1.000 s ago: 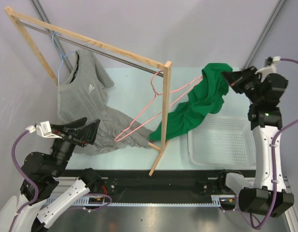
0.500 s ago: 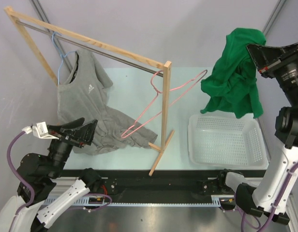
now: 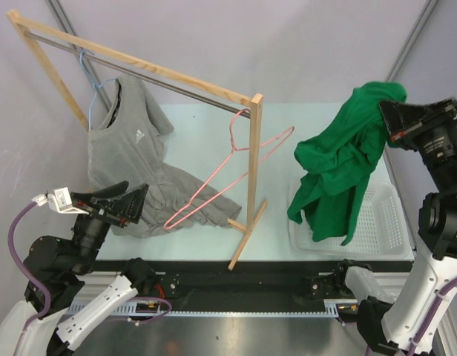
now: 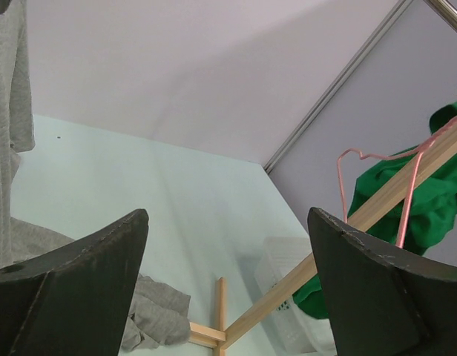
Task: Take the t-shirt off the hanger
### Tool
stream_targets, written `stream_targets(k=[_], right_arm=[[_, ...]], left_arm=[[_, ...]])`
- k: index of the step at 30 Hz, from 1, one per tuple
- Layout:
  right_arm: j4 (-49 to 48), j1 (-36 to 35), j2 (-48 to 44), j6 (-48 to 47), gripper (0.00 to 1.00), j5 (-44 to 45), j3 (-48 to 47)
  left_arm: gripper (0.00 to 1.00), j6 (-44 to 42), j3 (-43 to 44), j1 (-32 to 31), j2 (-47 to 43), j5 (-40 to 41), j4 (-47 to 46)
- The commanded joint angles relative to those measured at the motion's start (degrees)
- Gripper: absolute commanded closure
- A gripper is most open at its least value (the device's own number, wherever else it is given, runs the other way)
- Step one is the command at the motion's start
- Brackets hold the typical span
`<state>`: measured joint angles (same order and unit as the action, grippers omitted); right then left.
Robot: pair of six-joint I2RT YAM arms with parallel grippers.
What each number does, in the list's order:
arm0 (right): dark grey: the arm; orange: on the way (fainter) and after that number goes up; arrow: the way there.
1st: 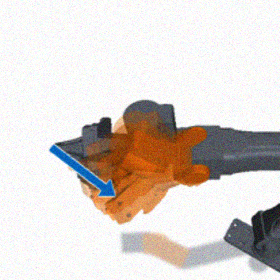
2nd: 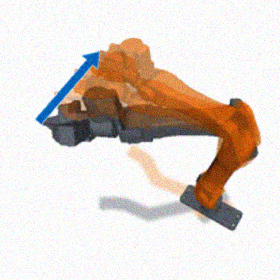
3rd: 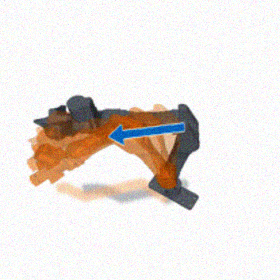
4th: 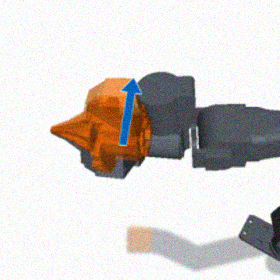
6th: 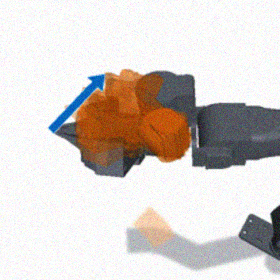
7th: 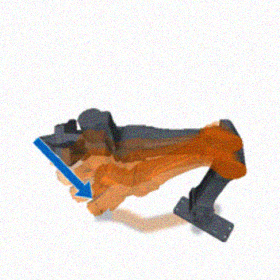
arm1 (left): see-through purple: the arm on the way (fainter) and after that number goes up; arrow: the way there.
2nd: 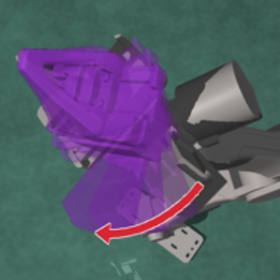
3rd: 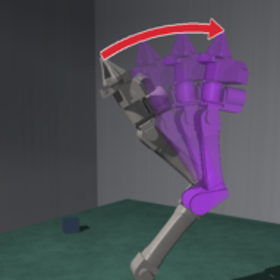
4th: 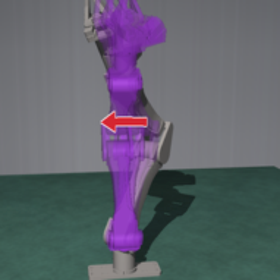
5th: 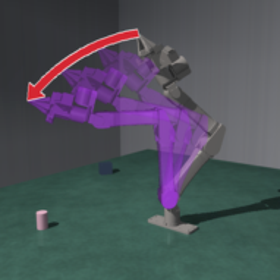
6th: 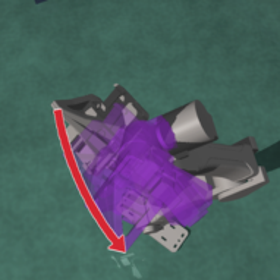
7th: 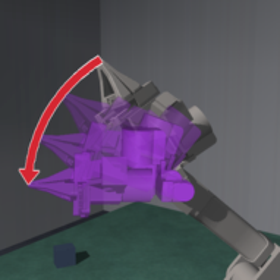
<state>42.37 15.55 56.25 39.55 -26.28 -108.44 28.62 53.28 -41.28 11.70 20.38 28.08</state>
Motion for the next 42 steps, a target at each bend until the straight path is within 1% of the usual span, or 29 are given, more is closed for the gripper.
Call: stream_targets(k=[1, 4, 5, 8, 9, 11, 13, 14, 16, 17, 19, 21, 23, 24, 26, 28, 30, 31, 32, 33, 34, 35, 36, 37, 38, 39, 40, 41, 42], right_arm=[[2.88, 0.27, -4.82, -6.92, 1.0, 5.09, 9.63], [6.92, 0.27, -8.6, -10.36, 1.0, 10.54, 17.35], [7.98, 0.27, -9.92, -11.07, 1.0, 13.77, 18.78], [13.16, 0.27, -11.42, -13.26, 1.0, 19.93, 22.57], [14.31, 0.27, -11.69, -13.36, 1.0, 23.78, 23.53], [16.95, 0.27, -12.21, -12.75, 1.0, 25.83, 26.78], [17.74, 0.27, -13.09, -11.78, 1.0, 24.97, 29.94], [17.49, 0.27, -13.62, -10.56, 1.0, 23.31, 34.83], [16.78, 0.18, -14.76, -9.23, 1.0, 21.63, 40.3], [16.43, 0.01, -15.03, -8.18, 1.0, 20.32, 45.55], [14.86, -0.61, -16.34, -5.63, 1.0, 20.57, 50.85], [13.27, -3.14, -17.31, -3.18, 1.0, 22.23, 57.07], [11.16, -5.17, -17.49, -1.85, 1.0, 25.03, 59.74], [10.63, -8.14, -17.14, -0.89, 1.0, 26.18, 61.4], [9.32, -11.4, -15.21, 1.14, 1.0, 30.83, 63.17], [7.21, -14.75, -12.93, 3.24, 1.0, 31.29, 65.36], [5.19, -15.38, -9.68, 4.39, 1.0, 30.68, 66.6], [4.66, -17.64, -8.71, 4.66, 0.98, 30.42, 67.48], [4.56, -18.18, -7.22, 4.83, 0.97, 31.11, 67.66], [4.22, -18.71, -6.94, 4.49, 0.93, 31.55, 67.84], [3.86, -19.24, -6.77, 4.14, 0.81, 31.73, 68.19], [3.43, -19.33, -6.59, 3.26, 0.7, 31.47, 68.28], [2.81, -19.33, -6.5, 2.64, 0.61, 31.12, 68.28], [2.98, -19.24, -6.42, 2.2, 0.44, 31.03, 68.19], [3.33, -19.33, -6.33, 1.5, 0.37, 31.12, 67.32], [4.38, -19.33, -6.15, 0.97, 0.28, 31.38, 66.61], [4.91, -19.33, -6.15, 0.79, 0.21, 31.38, 65.91], [4.74, -19.33, -6.24, 0.18, 0.2, 29.55, 65.03], [5.35, -19.42, -6.41, -0.52, 0.18, 28.93, 64.33]], left_arm=[[0.07, 1.09, 1.3, 0.14, 0.25, -0.61, 0.14], [0.07, 1.35, 1.13, 0.14, 0.6, -0.96, -0.3], [0.08, 1.26, 1.13, 0.14, 1.12, -1.04, -0.48], [0.08, 0.74, 2.09, 0.14, 2.27, -1.48, -0.13], [0.08, 0.3, 2.88, 0.14, 2.97, -1.49, 0.31], [0.09, -0.23, 3.76, 0.14, 3.67, -1.31, 1.1], [0.09, -1.11, 5.17, 0.14, 4.38, -1.13, 1.45], [0.09, -1.63, 5.52, 0.14, 4.55, -0.7, 1.54], [0.09, -1.99, 6.31, 0.14, 4.9, -0.17, 1.46], [0.09, -2.25, 6.66, 0.14, 5.25, 0.18, 1.28], [0.09, -2.69, 8.07, 0.14, 6.39, 0.53, 1.28], [0.09, -3.66, 10.6, 0.14, 7.89, 1.41, 2.07], [0.09, -4.71, 12.81, 0.14, 10.61, 2.29, 3.64], [0.09, -5.24, 15.34, 0.14, 11.4, 2.9, 4.18], [0.09, -6.47, 18.25, 0.14, 14.2, 3.52, 6.1], [0.09, -7.09, 22.65, 0.14, 16.06, 4.23, 7.51], [0.08, -7.79, 26.5, 0.14, 18.26, 4.32, 9.27], [0.08, -8.23, 27.92, 0.14, 18.88, 4.32, 9.71], [0.08, -9.28, 29.5, 0.14, 19.75, 4.32, 11.28], [0.08, -9.89, 32.65, 0.14, 21.41, 4.58, 12.17], [0.08, -10.68, 34.33, 0.14, 22.21, 5.36, 13.14], [0.07, -12.17, 36.09, 0.14, 23.27, 6.07, 15.76], [0.07, -13.06, 39.68, 0.14, 25.1, 6.94, 17.26], [0.05, -13.94, 41.36, 0.14, 26.17, 8.26, 18.76], [0.04, -16.64, 42.77, 0.14, 26.96, 10.53, 21.29], [0.03, -18.76, 45.05, 0.14, 28.79, 11.86, 22.36], [0.02, -21.04, 46.2, 0.14, 29.6, 13.53, 23.51], [0.01, -24.28, 47.26, 0.14, 30.47, 19.37, 25.69], [0.0, -25.62, 48.4, 0.14, 31.27, 21.96, 26.24]])
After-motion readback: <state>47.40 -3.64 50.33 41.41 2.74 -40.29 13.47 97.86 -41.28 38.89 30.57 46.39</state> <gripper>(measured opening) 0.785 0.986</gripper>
